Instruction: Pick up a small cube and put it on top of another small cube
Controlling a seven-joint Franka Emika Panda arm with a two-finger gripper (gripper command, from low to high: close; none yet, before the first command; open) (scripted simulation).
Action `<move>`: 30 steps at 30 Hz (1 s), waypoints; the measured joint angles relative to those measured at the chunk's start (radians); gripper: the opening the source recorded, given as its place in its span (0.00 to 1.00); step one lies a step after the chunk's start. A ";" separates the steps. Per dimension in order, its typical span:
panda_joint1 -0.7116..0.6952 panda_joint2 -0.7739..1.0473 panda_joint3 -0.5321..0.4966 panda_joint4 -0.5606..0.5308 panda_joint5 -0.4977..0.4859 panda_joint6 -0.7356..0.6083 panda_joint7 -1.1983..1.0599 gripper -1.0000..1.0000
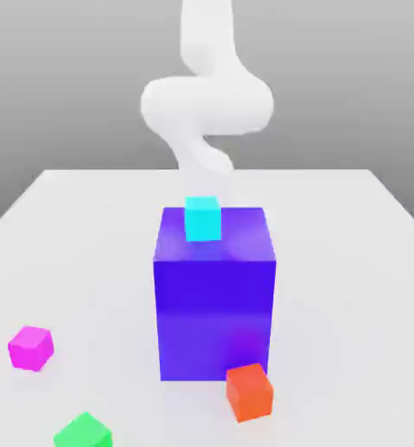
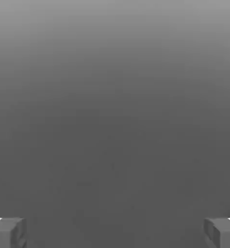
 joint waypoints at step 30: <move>-0.555 1.083 -0.065 -0.237 0.117 0.593 0.899 0.00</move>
